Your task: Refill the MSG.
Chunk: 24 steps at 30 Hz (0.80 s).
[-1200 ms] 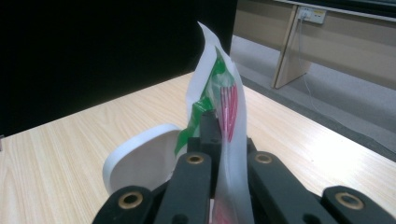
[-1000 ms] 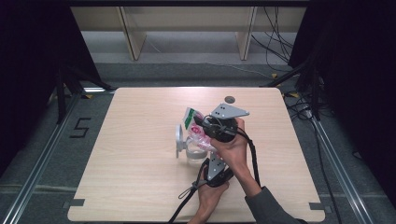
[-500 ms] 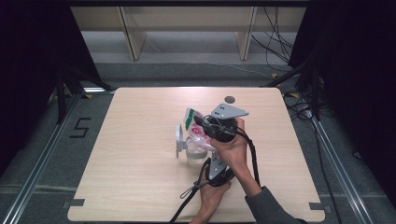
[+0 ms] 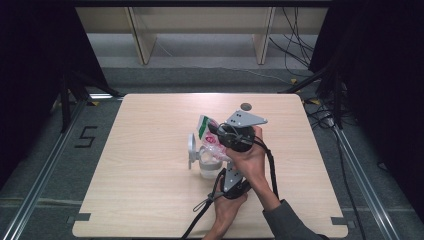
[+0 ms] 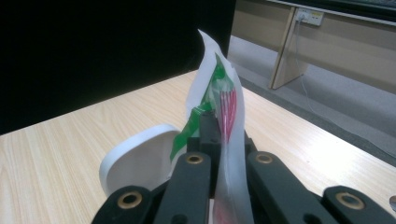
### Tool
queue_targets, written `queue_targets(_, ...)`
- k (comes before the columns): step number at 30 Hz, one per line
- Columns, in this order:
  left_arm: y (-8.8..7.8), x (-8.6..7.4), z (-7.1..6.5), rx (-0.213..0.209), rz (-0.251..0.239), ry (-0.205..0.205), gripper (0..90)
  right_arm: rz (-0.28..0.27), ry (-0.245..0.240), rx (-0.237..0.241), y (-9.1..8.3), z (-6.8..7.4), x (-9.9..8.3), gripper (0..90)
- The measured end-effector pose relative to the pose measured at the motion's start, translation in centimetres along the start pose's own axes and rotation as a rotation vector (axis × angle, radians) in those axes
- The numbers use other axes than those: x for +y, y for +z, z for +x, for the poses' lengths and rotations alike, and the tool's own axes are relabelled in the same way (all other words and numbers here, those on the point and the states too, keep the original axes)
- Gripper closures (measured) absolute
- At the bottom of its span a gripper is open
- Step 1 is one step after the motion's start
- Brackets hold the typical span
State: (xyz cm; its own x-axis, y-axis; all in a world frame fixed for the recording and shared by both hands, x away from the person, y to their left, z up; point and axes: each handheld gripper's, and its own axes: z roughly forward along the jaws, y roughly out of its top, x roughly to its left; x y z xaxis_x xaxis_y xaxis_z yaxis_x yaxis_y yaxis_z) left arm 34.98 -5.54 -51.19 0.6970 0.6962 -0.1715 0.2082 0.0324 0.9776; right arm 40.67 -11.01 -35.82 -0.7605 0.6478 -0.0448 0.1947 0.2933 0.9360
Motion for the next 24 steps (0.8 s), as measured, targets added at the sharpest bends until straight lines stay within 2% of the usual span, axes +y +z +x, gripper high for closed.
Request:
queue_targets(11,0.02,-0.01,0.10,-0.005,-0.002,-0.002,78.9,0.002,-0.009,0.004,0.07,-0.03,-0.01,89.7)
queue_targets(16,0.03,0.01,0.12,-0.004,-0.004,-0.004,78.9,0.005,0.000,0.013,0.19,0.12,0.01,89.7)
queue_targets(18,0.01,0.01,0.09,-0.005,-0.005,-0.001,78.8,0.022,0.022,0.003,0.10,0.26,0.01,89.6)
queue_targets(21,0.02,0.03,0.14,-0.004,-0.004,-0.002,78.8,0.004,0.002,0.020,0.37,0.16,0.04,89.5)
queue_targets(23,0.00,0.03,0.13,-0.006,-0.006,0.001,78.8,0.010,0.005,0.006,0.30,0.23,0.04,89.5)
queue_targets(24,0.04,0.02,0.13,-0.007,-0.011,0.000,78.8,0.009,0.014,0.021,0.36,0.29,0.04,89.5)
